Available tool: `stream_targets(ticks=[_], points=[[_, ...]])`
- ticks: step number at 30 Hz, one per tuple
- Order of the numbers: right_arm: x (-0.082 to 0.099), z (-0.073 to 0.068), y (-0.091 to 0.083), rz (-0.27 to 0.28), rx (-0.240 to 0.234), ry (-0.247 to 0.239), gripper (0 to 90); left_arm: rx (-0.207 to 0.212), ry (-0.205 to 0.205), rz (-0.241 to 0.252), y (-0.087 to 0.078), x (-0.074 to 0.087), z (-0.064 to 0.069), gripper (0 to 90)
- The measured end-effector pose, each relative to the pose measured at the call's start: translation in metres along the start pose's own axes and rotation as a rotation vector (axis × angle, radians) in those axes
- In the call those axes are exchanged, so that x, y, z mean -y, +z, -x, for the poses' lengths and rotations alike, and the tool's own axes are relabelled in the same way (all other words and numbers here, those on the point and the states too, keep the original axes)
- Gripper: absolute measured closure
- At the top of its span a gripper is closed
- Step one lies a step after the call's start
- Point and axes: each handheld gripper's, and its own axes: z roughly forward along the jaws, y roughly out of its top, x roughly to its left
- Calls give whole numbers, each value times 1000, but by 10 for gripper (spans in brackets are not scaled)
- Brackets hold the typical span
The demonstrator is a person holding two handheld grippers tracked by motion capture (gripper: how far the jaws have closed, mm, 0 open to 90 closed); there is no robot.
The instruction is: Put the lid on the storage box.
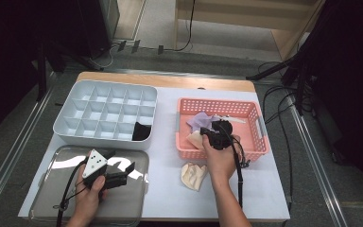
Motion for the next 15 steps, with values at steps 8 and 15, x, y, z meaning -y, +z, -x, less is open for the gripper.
stream_targets(ticks=[8,15], points=[[0,1,-14,140,-17,-61,900,-1,-1,1,0,0,0,140],[-8,10,-23,191,106,-51,900,-1,-5,4,0,0,0,140]])
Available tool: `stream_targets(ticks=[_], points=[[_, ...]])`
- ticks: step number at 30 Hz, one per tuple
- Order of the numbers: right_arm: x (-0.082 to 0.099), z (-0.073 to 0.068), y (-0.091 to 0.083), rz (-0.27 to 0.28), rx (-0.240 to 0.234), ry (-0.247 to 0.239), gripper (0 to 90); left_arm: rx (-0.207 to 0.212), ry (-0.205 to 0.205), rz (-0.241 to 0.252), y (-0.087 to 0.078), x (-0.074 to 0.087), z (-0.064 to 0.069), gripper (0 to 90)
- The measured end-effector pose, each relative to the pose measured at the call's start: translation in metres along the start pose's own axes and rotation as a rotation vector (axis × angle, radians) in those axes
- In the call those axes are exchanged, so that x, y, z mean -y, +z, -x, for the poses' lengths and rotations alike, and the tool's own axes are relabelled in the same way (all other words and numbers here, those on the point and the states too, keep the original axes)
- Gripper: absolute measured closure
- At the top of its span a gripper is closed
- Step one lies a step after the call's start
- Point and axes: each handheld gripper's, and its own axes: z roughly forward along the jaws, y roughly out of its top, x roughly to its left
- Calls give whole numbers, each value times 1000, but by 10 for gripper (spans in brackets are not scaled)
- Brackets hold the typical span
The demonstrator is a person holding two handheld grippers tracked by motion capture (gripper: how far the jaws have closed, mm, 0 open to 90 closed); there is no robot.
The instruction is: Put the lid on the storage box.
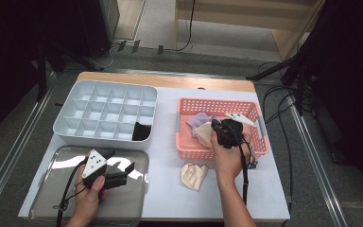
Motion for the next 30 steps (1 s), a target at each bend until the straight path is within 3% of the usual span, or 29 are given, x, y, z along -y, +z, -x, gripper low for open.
stream_targets(ticks=[2,8,13,17,22,30], points=[[1,5,2,-18,11,-1,900,0,0,0,0,0,0,140],[10,16,12,-85,-42,1,876,0,2,-2,0,0,0,140],[13,16,13,-132,-81,-9,801,-1,5,-3,0,0,0,140],[15,12,17,-179,-125,-8,692,-3,6,-3,0,0,0,140],[15,7,24,-218,-154,28,620,-3,7,-5,0,0,0,140],[15,-2,36,-283,-126,64,595,-2,1,-1,0,0,0,140]])
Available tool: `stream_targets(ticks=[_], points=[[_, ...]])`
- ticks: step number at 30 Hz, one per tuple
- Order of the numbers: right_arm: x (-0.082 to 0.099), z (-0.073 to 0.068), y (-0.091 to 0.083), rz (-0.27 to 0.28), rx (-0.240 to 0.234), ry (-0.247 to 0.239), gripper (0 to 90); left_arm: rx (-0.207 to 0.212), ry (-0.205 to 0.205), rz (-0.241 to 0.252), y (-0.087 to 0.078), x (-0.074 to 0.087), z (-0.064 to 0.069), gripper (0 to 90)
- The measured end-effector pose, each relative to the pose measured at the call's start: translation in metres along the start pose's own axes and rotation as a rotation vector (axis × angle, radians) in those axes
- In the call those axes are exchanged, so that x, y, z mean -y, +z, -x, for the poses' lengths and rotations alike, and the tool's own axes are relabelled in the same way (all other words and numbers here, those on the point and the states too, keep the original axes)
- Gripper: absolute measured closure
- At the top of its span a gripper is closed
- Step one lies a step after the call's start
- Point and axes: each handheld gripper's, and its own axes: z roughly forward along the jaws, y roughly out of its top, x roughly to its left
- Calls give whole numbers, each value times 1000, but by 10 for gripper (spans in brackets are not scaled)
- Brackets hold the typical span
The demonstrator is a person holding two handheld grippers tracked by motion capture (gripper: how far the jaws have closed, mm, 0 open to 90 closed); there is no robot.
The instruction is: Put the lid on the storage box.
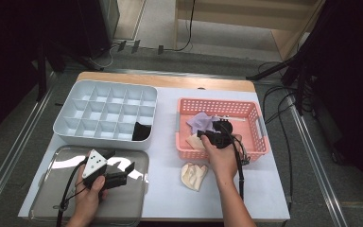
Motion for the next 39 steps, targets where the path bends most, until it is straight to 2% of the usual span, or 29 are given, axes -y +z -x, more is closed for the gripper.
stream_targets(ticks=[9,11,12,13,14,16,18,19,20,26,30,31,32,33,34,36,37,38,39], points=[[-4,-18,20,-158,54,-13,515,2,-2,3,0,0,0,140],[-5,-18,22,-196,55,-11,576,2,-2,3,0,0,0,140],[-6,-17,23,-223,40,12,668,2,-2,3,0,0,0,140],[-6,-16,23,-232,31,19,700,2,-2,3,0,0,0,140],[-6,-15,23,-237,31,21,774,2,-2,3,0,0,0,140],[-5,-16,23,-235,33,15,806,2,-3,3,0,0,0,140],[-4,-19,21,-196,68,-48,816,1,-5,2,0,0,0,140],[-3,-20,20,-170,88,-59,818,1,-6,3,0,0,0,140],[-2,-19,19,-150,93,-64,818,0,-6,1,0,0,0,140],[5,-11,3,56,116,-75,818,1,-1,1,0,0,0,140],[9,-6,-7,156,106,-95,815,-7,7,-3,0,0,1,140],[10,-5,-10,177,101,-86,814,-13,14,-1,0,0,2,140],[11,-3,-12,219,50,-78,813,-16,15,-2,1,0,3,140],[13,-3,-13,236,38,-70,814,-18,17,-1,1,0,3,140],[13,-3,-15,228,58,-70,814,-18,17,0,1,0,3,140],[16,-3,-18,263,59,-75,814,-15,15,0,0,0,2,140],[16,-3,-18,263,59,-75,814,-15,15,0,0,0,2,140],[18,-5,-21,307,66,-94,815,-15,16,0,0,0,2,140],[19,-5,-22,327,60,-111,814,-16,18,-2,0,0,2,140]])
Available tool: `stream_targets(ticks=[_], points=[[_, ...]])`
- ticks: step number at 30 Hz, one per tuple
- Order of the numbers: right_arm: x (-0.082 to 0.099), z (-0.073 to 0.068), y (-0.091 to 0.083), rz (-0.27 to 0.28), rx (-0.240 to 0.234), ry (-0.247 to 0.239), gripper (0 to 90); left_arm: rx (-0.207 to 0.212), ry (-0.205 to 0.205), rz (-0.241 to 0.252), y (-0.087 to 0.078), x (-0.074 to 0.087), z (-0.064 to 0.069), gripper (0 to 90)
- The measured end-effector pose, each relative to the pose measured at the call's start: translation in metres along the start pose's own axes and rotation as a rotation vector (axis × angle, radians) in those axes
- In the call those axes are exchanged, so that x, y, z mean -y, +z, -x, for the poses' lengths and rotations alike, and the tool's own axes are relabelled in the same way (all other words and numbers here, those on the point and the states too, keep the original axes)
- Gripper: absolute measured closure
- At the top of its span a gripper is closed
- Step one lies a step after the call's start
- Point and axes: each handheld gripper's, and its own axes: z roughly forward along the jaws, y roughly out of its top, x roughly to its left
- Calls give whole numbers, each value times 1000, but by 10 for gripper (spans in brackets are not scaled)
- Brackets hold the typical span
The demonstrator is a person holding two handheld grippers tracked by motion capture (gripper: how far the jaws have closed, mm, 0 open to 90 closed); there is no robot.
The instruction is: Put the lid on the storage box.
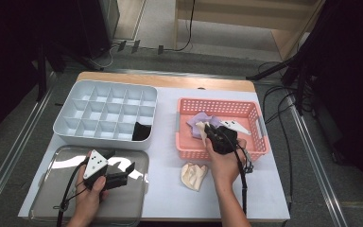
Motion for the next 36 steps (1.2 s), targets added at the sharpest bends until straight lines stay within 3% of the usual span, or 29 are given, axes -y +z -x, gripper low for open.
stream_targets(ticks=[5,8,12,16,20,29,36], points=[[3,-5,-9,126,-39,-88,814,7,-1,5,0,0,-1,140],[5,-7,-15,189,-77,-99,815,5,0,2,0,0,0,140],[6,-8,-23,230,-103,-106,814,4,3,0,0,0,0,140],[11,-10,-32,238,-113,-97,814,5,3,5,0,0,0,140],[19,-14,-45,252,-92,-104,814,6,-2,6,0,0,0,140],[23,-19,-73,274,-125,-67,814,4,-25,10,-3,-4,-3,140],[43,-20,-85,245,-143,-67,814,-22,44,10,-3,-6,7,141]])
